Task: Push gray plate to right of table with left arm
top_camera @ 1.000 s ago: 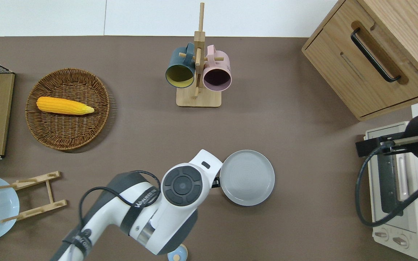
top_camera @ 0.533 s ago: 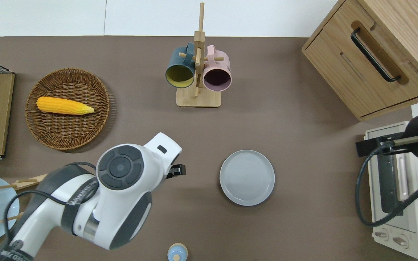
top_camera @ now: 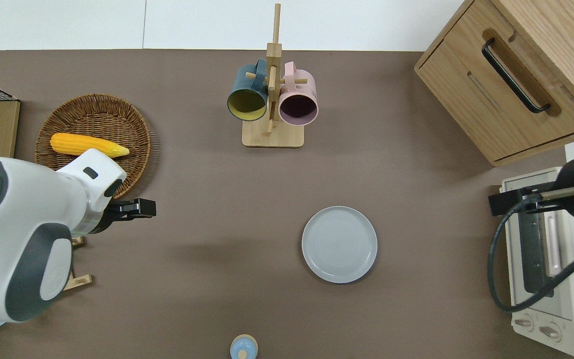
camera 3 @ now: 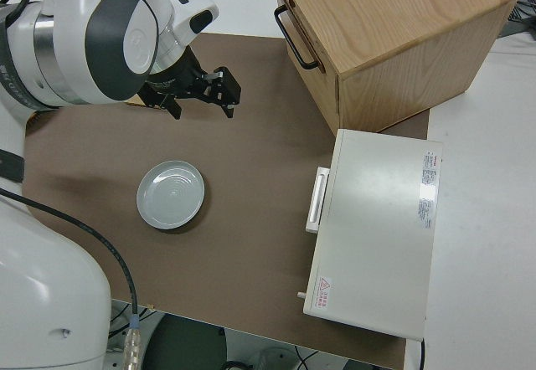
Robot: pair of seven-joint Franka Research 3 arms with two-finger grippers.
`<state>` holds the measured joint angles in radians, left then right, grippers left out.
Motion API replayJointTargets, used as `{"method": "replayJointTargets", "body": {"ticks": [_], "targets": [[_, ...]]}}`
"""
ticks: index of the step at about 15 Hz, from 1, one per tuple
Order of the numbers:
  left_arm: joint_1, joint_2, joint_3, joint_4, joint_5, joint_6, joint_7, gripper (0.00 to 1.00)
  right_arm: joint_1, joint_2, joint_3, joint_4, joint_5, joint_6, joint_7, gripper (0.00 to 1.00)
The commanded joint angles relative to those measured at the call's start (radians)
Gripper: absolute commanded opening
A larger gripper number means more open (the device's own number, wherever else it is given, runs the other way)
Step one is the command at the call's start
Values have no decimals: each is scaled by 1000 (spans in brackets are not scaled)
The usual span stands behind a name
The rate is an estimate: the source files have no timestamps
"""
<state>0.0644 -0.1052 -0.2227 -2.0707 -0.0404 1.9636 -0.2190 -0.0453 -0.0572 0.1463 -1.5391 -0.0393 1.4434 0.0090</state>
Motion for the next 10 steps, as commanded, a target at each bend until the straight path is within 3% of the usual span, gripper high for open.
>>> {"method": "replayJointTargets", "body": {"ticks": [1, 5, 10], "targets": [[8, -10, 49, 99, 17, -100, 35, 993, -7, -7, 1, -4, 2, -1, -20, 996], [8, -10, 144, 167, 19, -173, 128, 991, -7, -7, 1, -4, 2, -1, -20, 996], [8, -11, 148, 173, 19, -189, 121, 993, -7, -7, 1, -4, 2, -1, -20, 996]]}}
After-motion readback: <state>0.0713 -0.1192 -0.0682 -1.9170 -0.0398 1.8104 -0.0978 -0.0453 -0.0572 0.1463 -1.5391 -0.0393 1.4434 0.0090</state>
